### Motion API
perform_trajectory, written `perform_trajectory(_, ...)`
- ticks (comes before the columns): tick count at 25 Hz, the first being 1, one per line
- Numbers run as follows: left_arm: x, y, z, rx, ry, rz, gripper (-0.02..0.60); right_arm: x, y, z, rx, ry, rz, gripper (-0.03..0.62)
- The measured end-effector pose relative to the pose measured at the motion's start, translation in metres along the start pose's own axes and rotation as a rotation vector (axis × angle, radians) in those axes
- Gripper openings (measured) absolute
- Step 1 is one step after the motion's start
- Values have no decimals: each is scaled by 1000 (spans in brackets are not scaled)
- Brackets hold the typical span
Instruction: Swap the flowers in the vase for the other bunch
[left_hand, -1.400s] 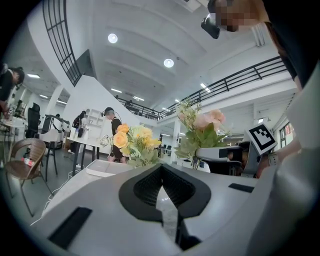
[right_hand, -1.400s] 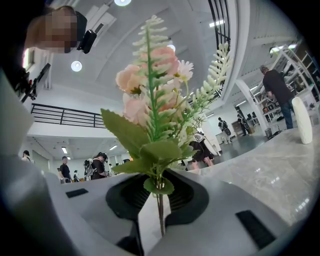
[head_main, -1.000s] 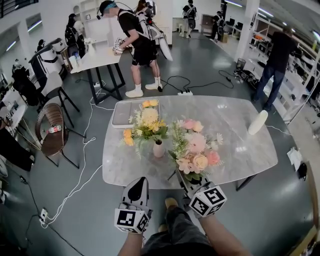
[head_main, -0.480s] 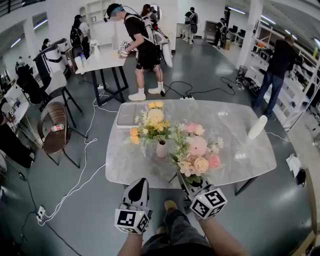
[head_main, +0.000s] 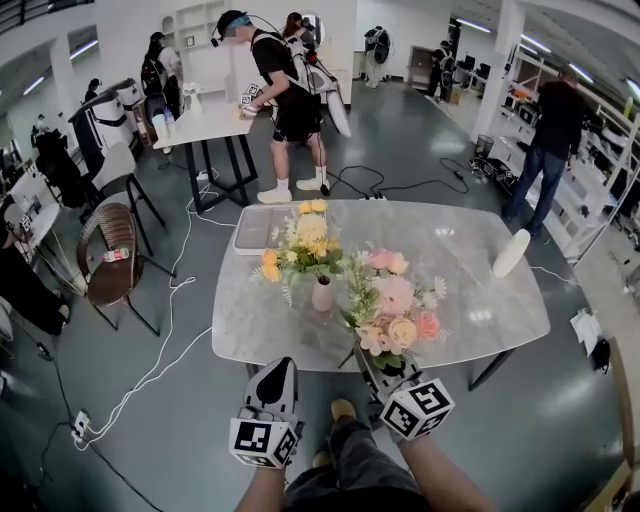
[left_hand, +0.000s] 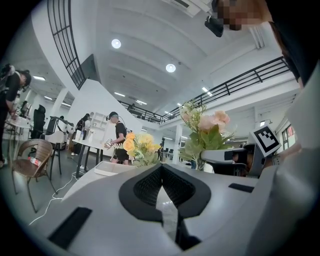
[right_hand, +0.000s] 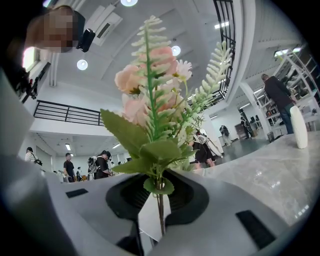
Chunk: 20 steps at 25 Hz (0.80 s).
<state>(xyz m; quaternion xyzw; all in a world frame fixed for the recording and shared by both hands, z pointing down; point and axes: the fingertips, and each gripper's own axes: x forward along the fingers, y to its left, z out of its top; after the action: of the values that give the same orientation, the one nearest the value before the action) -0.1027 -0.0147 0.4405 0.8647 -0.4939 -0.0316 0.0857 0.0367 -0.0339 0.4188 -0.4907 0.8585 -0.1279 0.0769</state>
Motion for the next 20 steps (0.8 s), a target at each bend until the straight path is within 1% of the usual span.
perform_trajectory(7,-7,-9,1,2,-3,-10,14,-12,2,2,2,-2,-4,84)
perform_trajectory(11,-12,2,3,-32,-25,31,14,-11,4,1,-1,-4,11,84)
perform_trajectory(14,-15,4,8,-28,-35,50,14,-9,8,5,-11,-7,32,84)
perform_trajectory(20,-22,-5,12,-31,-41,62,14,-18,12,9,-9,-11,53,84)
